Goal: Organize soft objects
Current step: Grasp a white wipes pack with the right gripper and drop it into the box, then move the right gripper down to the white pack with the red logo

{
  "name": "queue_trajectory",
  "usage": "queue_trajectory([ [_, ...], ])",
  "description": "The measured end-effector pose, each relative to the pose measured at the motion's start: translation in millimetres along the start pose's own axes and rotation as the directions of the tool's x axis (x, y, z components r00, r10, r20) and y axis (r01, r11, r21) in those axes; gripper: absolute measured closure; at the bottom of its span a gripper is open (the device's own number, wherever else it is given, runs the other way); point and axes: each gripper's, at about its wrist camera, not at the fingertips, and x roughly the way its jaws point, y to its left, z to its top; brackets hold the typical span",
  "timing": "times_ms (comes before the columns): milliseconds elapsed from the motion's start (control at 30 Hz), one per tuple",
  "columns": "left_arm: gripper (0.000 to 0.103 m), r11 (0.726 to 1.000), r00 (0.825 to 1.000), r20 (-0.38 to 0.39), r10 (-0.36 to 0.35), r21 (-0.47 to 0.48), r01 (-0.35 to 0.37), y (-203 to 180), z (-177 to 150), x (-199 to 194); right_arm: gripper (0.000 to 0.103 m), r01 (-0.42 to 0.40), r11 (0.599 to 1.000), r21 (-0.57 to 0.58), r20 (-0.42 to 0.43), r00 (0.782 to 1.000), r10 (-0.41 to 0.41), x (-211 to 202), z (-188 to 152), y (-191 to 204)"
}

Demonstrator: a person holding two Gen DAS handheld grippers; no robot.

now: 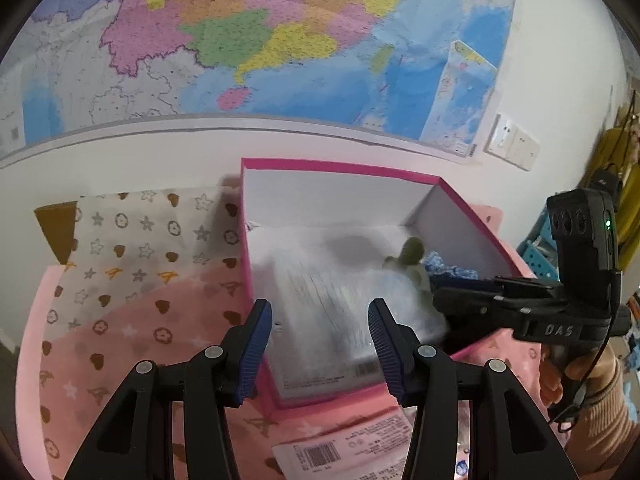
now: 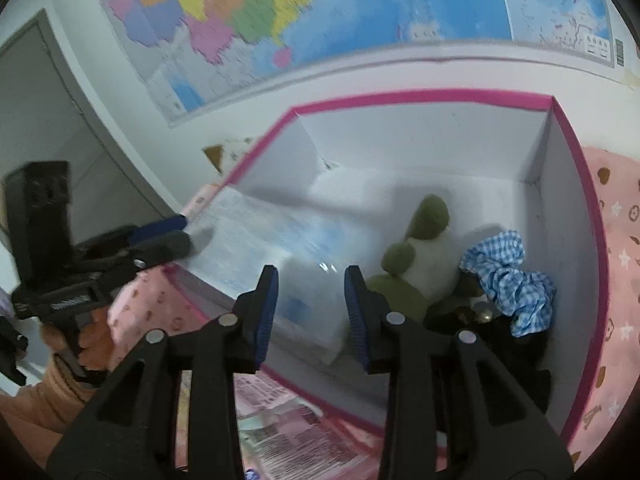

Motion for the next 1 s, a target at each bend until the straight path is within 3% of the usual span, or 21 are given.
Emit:
queue_trajectory([
  [233,0.053,1.000,0.999,0.053,0.013,0.026,-0.014,-7.4,-5.3,-19.6,0.062,-0.011,1.000,0.004,0.034,0.999,0.011,-17.5,-9.5,0.4],
  [467,0.050,0.998,0.996,0.075,-0.054,0.041,0.051,-18.6,-20.8,-39.7,0.056,-0.046,0.999,-0.007,0.108,0.993,0.046,-66.5,-31.6,10.5],
  [667,0.049,0.991,0.991,0.022,-0.131,0.041,0.130,-31.2,-40.6,-38.3,0.053,-0.102,0.995,0.002,0.111,0.989,0.101,-90.7,-56.7,14.1],
  [1000,0.049,0.975,0.972,-0.114,-0.204,0.066,0.212,-58.7,-75.0,-10.9,0.052,-0.095,0.990,0.107,-0.028,0.995,0.098,-71.6,-113.3,-7.3],
])
